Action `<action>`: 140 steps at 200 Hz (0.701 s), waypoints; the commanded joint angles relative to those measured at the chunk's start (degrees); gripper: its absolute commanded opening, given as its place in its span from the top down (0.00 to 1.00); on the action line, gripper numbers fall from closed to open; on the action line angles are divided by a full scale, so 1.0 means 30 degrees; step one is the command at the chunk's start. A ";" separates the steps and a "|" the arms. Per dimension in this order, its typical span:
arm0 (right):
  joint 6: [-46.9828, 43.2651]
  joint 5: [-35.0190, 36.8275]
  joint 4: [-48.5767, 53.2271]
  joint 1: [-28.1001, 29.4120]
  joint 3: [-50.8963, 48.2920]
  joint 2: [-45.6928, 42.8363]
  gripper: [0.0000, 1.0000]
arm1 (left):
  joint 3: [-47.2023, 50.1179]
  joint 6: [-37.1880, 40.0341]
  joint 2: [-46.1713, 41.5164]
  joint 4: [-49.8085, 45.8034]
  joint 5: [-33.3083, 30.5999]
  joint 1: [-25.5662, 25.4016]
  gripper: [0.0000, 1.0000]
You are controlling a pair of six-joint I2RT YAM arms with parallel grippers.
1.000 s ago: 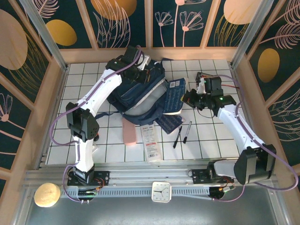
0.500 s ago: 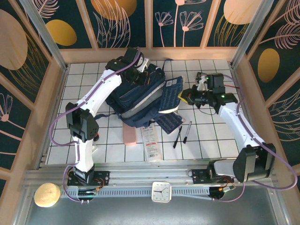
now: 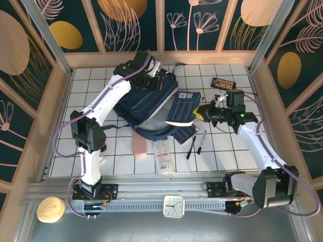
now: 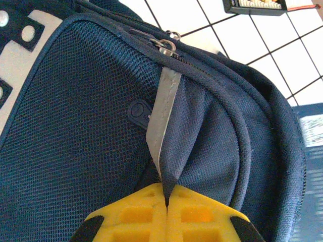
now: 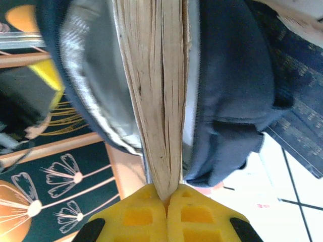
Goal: Pack books, pencil case, and school supplies into a backpack
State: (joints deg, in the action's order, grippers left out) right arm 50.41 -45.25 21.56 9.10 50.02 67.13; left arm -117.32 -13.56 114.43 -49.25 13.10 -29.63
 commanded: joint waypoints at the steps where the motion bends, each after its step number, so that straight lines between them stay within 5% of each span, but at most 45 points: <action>1: 0.0599 0.0185 -0.2256 0.0434 -0.0627 0.0070 1.00 | -0.0682 -0.0621 -0.1713 0.1446 0.0726 0.0382 1.00; 38: 0.0203 0.0747 -0.4749 0.1819 0.0988 0.3861 1.00 | -0.0158 -0.0919 -0.1665 0.2142 0.2346 0.0384 1.00; 96: 0.0704 0.1366 -0.8370 0.4811 0.8976 1.4171 1.00 | -0.0592 -0.0972 -0.1182 0.2329 0.3006 0.0384 1.00; 116: -0.0259 0.1975 -0.6687 0.5051 1.0682 1.4705 0.57 | -0.1192 -0.0721 -0.0774 0.1319 0.1206 0.0467 1.00; 140: -0.2793 0.2963 -0.2176 0.4455 1.0834 1.2780 0.40 | -0.0236 -0.0628 -0.0741 0.0879 -0.1191 0.0840 1.00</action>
State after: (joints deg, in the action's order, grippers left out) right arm 49.34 -39.44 5.02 24.25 79.37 112.46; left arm -117.19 -15.14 113.25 -47.83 16.08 -28.45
